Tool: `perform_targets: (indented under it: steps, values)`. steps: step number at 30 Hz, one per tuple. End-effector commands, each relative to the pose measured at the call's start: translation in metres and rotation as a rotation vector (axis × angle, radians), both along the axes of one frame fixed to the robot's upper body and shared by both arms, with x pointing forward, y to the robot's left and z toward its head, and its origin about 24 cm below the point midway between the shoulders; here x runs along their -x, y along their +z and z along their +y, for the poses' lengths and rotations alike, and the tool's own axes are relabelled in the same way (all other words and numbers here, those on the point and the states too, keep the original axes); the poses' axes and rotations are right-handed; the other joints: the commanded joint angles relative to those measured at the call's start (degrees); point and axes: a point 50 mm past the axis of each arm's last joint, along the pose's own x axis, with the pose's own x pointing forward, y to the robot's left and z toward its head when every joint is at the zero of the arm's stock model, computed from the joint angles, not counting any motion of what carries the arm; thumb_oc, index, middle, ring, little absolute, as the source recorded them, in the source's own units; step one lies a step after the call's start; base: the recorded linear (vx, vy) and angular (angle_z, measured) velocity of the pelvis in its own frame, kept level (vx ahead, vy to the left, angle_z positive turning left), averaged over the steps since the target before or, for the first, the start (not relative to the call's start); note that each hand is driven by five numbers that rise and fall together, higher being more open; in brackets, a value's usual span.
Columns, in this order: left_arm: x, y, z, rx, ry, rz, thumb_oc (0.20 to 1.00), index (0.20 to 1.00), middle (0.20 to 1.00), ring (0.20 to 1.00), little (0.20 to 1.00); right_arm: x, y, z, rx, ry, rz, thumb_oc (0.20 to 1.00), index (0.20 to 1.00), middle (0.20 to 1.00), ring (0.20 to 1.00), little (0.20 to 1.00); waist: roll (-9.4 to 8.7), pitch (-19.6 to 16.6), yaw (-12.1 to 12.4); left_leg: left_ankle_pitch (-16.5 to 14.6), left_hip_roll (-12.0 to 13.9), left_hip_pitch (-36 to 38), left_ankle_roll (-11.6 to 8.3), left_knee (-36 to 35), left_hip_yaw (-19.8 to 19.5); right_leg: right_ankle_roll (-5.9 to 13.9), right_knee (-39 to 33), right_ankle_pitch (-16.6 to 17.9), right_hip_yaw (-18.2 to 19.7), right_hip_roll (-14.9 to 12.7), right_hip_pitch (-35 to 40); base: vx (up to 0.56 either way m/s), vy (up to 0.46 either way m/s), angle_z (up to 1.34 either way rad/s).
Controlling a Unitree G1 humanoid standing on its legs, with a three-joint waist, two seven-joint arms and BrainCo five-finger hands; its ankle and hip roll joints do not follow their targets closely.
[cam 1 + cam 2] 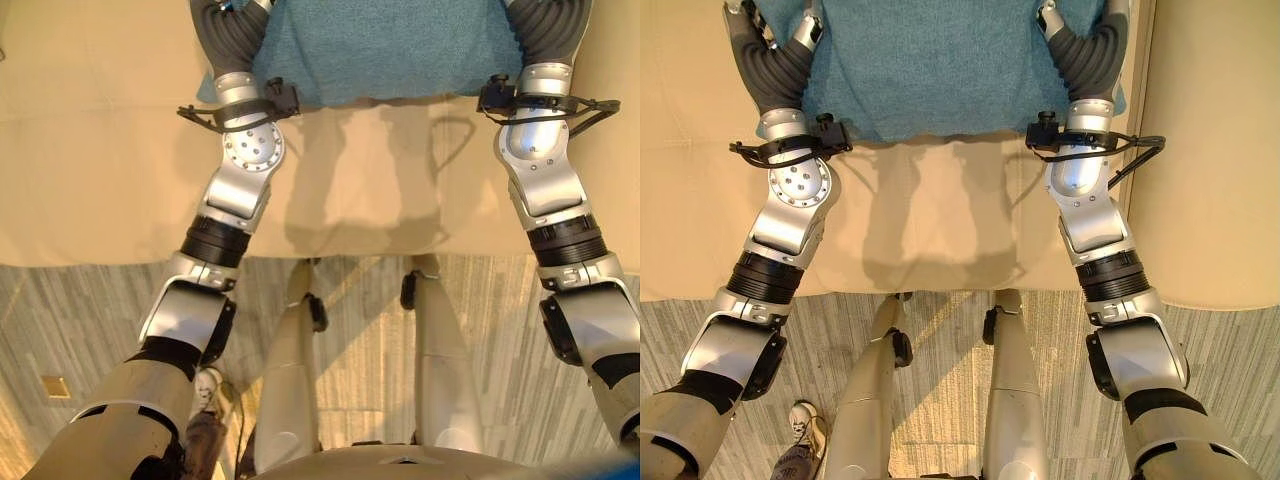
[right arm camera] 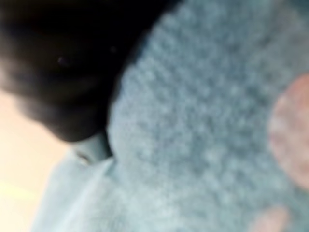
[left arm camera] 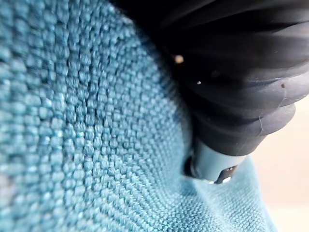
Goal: Pick up all the scattered cushions and arrange them neatly on the sofa.
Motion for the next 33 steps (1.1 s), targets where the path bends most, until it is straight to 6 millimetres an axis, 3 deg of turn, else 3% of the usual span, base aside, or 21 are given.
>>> perform_targets:
  steps: [1, 8, 13, 18, 26, 27, 28, 29, 31, 33]
  values:
    - [0.064, 0.065, -0.046, -0.134, -0.147, -0.499, 0.2, 0.2, 0.2, 0.2, 0.2, 0.062, 0.048, 0.055, 0.092, 0.246, -0.435, 0.2, 0.2, 0.2, 0.2, 0.2, -0.96, -3.97, 0.58, -10.07, 1.31, -2.04, -2.67, 6.77, -1.4, 4.99, -2.68, -4.35, -1.26, 0.12, 4.44, 0.0, 0.0, 0.0]
    - [0.1, 0.077, -0.044, -0.128, -0.142, -0.693, 0.2, 0.2, 0.2, 0.2, 0.2, 0.094, 0.055, 0.056, 0.089, 0.29, -0.592, 0.2, 0.2, 0.2, 0.2, 0.2, -0.52, -4.8, 0.47, -10.31, 1.32, -1.69, -2.67, 6.78, -1.58, 4.91, -1.98, -4.97, -1.01, 0.17, 4.76, 0.0, 0.0, 0.0]
    - [0.111, 0.081, -0.044, -0.13, -0.15, -0.748, 0.2, 0.2, 0.2, 0.2, 0.2, 0.101, 0.055, 0.058, 0.103, 0.311, -0.623, 0.2, 0.2, 0.2, 0.2, 0.2, -0.41, -5.01, 0.5, -10.46, 1.35, -1.52, -2.59, 6.86, -1.46, 4.92, -1.42, -5.24, -1.01, 0.13, 4.7, 0.0, 0.0, 0.0]
    - [0.105, 0.097, -0.053, -0.159, -0.135, -0.746, 0.2, 0.2, 0.2, 0.2, 0.2, 0.088, 0.066, 0.066, 0.121, 0.288, -0.588, 0.2, 0.2, 0.2, 0.2, 0.2, -0.53, -5.12, 0.55, -10.38, 1.53, -1.58, -2.56, 7.16, -1.48, 4.87, -1.06, -5.23, -1.04, -0.07, 4.75, 0.0, 0.0, 0.0]
    - [0.056, 0.139, -0.067, -0.297, -0.006, -0.557, 0.2, 0.2, 0.2, 0.2, 0.2, 0.032, 0.094, 0.077, 0.144, 0.178, -0.368, 0.2, 0.2, 0.2, 0.2, 0.2, -1.03, -4.51, 0.67, -9.75, 1.05, -1.55, -2.26, 6.76, -2.41, 5.19, -0.81, -4.96, -1.15, -0.49, 4.76, 0.02, -0.013, 0.0]
    - [0.052, 0.141, -0.068, -0.305, -0.001, -0.534, 0.2, 0.2, 0.2, 0.2, 0.2, 0.027, 0.097, 0.077, 0.152, 0.155, -0.35, 0.2, 0.2, 0.2, 0.2, 0.2, -0.94, -4.68, 0.83, -11.02, 1.07, -1.02, -2.58, 6.61, -3.13, 5.67, -0.6, -6.23, -0.75, -0.34, 5.2, 0.0, 0.0, 0.0]
    - [0.048, 0.146, -0.068, -0.312, 0.01, -0.515, 0.2, 0.2, 0.2, 0.2, 0.2, 0.022, 0.101, 0.075, 0.163, 0.123, -0.33, 0.2, 0.2, 0.2, 0.2, 0.2, -1.05, -3.82, 0.8, -9.71, 0.97, -1.78, -2.26, 6.87, -2.58, 5.31, -0.68, -5.15, -1.34, -0.65, 4.72, 0.1, -0.026, 0.03]
    - [0.045, 0.146, -0.07, -0.32, 0.006, -0.498, 0.2, 0.2, 0.2, 0.2, 0.2, 0.017, 0.102, 0.074, 0.177, 0.092, -0.31, 0.2, 0.2, 0.2, 0.2, 0.2, -1.04, -4.1, 1.01, -10.81, 0.97, -1.28, -2.61, 6.53, -3.3, 5.8, -0.68, -6.29, -0.92, -0.46, 5.11, 0.02, -0.033, 0.06]
    - [0.04, 0.149, -0.071, -0.315, -0.005, -0.467, 0.2, 0.2, 0.2, 0.2, 0.2, 0.009, 0.11, 0.069, 0.182, 0.038, -0.274, 0.2, 0.2, 0.2, 0.2, 0.2, -1.13, -2.85, 1.13, -9.06, 0.72, -2.15, -2.36, 6.43, -2.79, 5.49, -1.12, -4.84, -1.54, -0.73, 4.6, 0.01, -0.052, 0.07]
    - [0.027, 0.143, -0.073, -0.314, -0.03, -0.389, 0.2, 0.2, 0.2, 0.2, 0.2, 0.0, 0.113, 0.059, 0.19, -0.037, -0.224, 0.2, 0.2, 0.2, 0.2, 0.2, -1.2, -2.61, 1.31, -9.23, 0.85, -2.13, -3.1, 5.19, -3.42, 6.07, -1.66, -5.78, -1.28, -0.48, 4.66, 0.02, -0.078, 0.07]
